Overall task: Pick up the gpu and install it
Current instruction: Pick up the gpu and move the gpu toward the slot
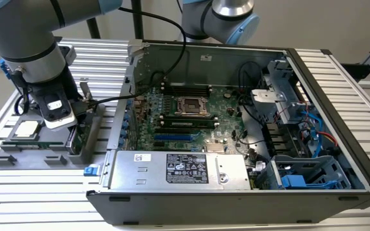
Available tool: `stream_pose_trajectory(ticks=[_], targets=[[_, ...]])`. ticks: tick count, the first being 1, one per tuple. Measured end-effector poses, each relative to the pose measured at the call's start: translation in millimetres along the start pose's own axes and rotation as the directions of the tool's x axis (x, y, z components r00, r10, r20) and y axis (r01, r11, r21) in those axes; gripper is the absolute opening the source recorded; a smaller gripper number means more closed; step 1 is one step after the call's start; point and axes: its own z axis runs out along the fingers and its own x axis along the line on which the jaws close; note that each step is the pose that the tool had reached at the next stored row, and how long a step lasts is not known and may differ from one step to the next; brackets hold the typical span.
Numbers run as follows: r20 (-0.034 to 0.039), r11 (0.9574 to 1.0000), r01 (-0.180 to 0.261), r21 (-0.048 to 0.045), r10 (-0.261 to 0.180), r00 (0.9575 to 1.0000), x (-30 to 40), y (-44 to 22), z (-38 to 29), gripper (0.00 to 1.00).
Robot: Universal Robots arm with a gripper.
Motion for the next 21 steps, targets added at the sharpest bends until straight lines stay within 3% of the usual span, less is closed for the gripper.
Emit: stream_pose_trajectory(ticks=[21], targets=[[0.0, 1.0, 0.0, 0.0, 0.0, 1.0, 0.0, 0.0, 0.3, 0.0]])
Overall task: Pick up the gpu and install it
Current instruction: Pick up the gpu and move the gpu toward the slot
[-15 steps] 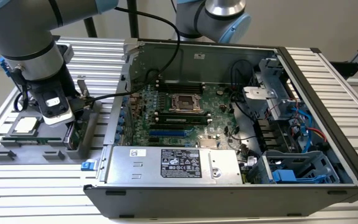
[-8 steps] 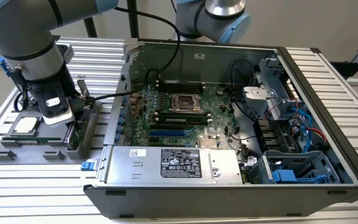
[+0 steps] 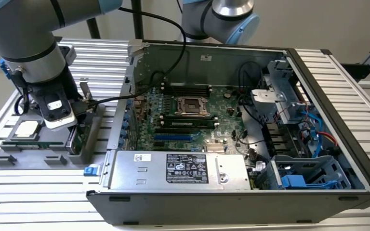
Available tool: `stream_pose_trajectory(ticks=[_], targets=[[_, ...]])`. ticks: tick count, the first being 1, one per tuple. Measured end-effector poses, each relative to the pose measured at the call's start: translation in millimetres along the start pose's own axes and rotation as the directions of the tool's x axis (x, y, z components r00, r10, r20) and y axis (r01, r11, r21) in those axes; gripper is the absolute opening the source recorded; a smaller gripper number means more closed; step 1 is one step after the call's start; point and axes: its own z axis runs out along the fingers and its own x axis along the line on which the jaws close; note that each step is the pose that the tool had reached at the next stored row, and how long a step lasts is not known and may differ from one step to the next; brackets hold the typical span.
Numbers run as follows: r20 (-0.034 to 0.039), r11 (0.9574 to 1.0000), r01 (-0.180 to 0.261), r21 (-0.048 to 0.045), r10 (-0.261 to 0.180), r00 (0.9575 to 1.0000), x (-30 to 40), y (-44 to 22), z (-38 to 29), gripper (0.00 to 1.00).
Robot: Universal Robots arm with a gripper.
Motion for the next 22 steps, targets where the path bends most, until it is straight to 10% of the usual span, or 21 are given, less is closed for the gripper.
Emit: stream_pose_trajectory(ticks=[22], targets=[[0.0001, 1.0, 0.0, -0.0001, 0.0, 1.0, -0.2, 0.6, -11.5, 0.0]])
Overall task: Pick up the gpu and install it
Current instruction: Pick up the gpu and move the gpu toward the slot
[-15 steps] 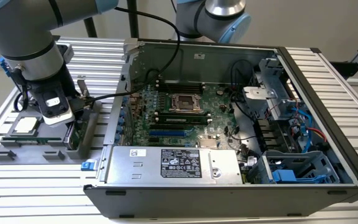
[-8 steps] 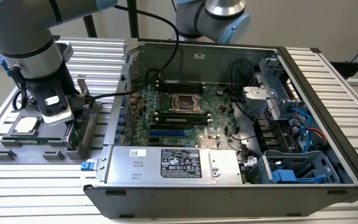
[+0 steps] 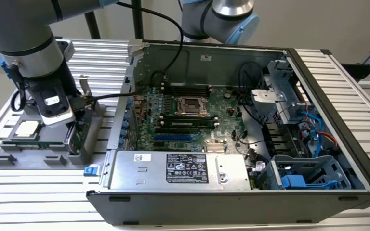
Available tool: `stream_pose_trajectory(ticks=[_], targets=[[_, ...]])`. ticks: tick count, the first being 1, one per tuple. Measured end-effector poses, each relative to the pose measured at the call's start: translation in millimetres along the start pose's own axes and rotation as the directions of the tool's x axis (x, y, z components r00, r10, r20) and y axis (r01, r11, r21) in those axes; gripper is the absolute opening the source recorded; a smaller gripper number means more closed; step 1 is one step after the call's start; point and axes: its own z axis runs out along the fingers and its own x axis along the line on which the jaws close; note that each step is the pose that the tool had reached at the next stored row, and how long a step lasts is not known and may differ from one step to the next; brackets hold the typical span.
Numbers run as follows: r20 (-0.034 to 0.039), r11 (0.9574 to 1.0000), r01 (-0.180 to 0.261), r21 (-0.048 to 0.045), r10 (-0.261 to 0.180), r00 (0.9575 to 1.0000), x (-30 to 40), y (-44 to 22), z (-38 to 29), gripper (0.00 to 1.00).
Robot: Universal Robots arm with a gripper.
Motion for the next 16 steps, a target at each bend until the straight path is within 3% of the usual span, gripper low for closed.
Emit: stream_pose_trajectory(ticks=[16], targets=[[-0.0001, 1.0, 0.0, 0.0001, 0.0, 1.0, -0.3, 0.7, -15.3, 0.0]])
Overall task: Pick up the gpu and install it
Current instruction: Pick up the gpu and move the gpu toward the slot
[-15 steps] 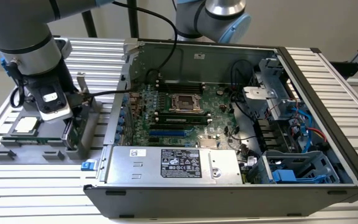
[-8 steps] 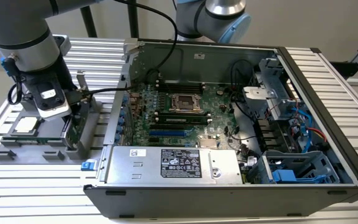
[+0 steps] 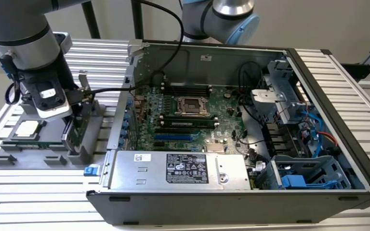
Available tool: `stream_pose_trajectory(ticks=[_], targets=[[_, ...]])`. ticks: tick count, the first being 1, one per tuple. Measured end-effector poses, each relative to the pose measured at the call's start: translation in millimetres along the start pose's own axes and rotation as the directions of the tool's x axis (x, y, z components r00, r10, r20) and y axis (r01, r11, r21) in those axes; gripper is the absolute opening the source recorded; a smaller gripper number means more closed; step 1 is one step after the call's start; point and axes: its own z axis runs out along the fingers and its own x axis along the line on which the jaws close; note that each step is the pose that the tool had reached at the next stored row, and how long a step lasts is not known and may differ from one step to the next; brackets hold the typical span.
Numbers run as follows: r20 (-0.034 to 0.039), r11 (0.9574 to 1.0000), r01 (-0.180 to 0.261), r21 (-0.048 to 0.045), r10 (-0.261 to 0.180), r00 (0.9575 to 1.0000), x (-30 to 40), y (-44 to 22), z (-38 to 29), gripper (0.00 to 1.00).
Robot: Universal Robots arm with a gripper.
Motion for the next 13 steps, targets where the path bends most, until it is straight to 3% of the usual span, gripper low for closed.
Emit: stream_pose_trajectory(ticks=[5, 13], targets=[[0.0, 1.0, 0.0, 0.0, 0.0, 1.0, -0.1, 0.1, -4.2, 0.0], [0.0, 1.0, 0.0, -0.0001, 0.0, 1.0, -0.1, 0.2, -4.8, 0.0]])
